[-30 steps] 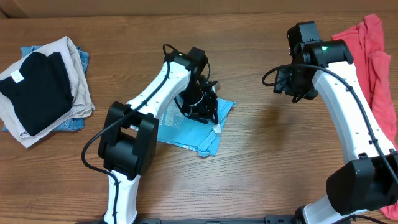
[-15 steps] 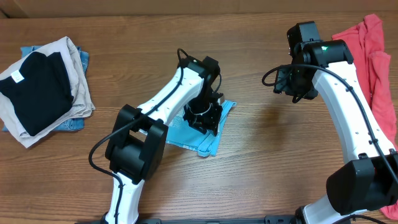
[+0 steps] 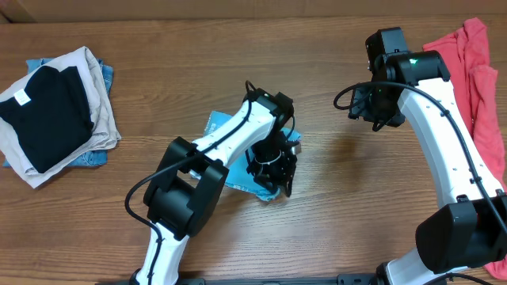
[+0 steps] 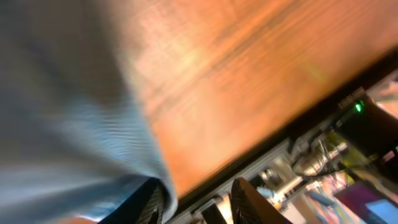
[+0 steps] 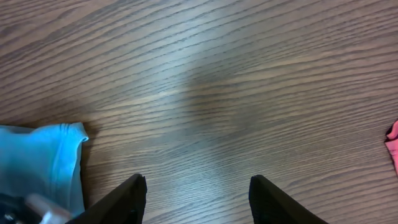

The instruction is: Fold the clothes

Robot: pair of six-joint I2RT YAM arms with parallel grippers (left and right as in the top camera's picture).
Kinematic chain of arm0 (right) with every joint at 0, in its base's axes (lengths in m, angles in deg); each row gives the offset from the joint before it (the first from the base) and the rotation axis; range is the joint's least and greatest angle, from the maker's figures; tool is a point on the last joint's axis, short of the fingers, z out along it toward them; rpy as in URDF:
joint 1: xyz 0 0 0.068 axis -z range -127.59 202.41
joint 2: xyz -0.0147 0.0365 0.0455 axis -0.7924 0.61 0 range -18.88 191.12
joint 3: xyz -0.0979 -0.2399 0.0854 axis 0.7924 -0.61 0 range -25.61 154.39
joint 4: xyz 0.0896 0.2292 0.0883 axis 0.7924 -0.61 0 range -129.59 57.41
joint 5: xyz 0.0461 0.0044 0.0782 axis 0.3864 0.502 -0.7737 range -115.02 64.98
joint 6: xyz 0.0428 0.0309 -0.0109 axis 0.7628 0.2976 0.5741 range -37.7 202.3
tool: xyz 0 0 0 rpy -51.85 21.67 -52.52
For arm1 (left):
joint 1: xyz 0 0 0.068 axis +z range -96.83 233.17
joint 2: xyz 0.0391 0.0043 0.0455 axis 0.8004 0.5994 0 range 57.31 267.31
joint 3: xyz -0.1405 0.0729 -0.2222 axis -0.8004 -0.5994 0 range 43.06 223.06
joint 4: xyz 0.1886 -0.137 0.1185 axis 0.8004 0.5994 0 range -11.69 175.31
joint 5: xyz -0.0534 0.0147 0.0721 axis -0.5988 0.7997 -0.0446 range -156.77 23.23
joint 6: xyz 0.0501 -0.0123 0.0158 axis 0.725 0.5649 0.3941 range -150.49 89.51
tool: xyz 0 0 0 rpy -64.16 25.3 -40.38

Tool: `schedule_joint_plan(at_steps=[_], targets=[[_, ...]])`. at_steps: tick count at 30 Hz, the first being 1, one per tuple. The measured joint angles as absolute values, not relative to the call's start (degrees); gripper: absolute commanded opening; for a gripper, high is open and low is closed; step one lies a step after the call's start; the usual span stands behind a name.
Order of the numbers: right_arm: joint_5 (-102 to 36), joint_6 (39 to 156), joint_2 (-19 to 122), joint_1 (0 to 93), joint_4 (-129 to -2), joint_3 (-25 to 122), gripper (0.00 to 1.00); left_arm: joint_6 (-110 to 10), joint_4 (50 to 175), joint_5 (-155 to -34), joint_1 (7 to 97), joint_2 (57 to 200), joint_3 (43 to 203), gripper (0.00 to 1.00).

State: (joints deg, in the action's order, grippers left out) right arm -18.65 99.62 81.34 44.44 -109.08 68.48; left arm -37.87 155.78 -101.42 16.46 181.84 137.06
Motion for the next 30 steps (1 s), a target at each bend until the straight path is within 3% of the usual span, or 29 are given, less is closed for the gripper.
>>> schedule_joint_plan(at_steps=[11,20,25,30], targets=[[-18.67,99.60,81.34,44.44,-109.03,68.48,0.57,-38.50,156.83,-98.54,16.40,181.84,137.06,0.42],[-18.67,99.60,81.34,44.44,-109.08,68.48,0.57,-40.84,149.48,-95.48,15.31,181.84,137.04,0.60],[-18.67,99.60,81.34,44.44,-109.16,68.48,0.57,-41.01,146.05,-94.58,14.39,181.84,136.99,0.61],[-18.67,99.62,81.34,44.44,-109.21,68.48,0.57,-40.93,147.06,-94.56,14.26,181.84,137.01,0.56]])
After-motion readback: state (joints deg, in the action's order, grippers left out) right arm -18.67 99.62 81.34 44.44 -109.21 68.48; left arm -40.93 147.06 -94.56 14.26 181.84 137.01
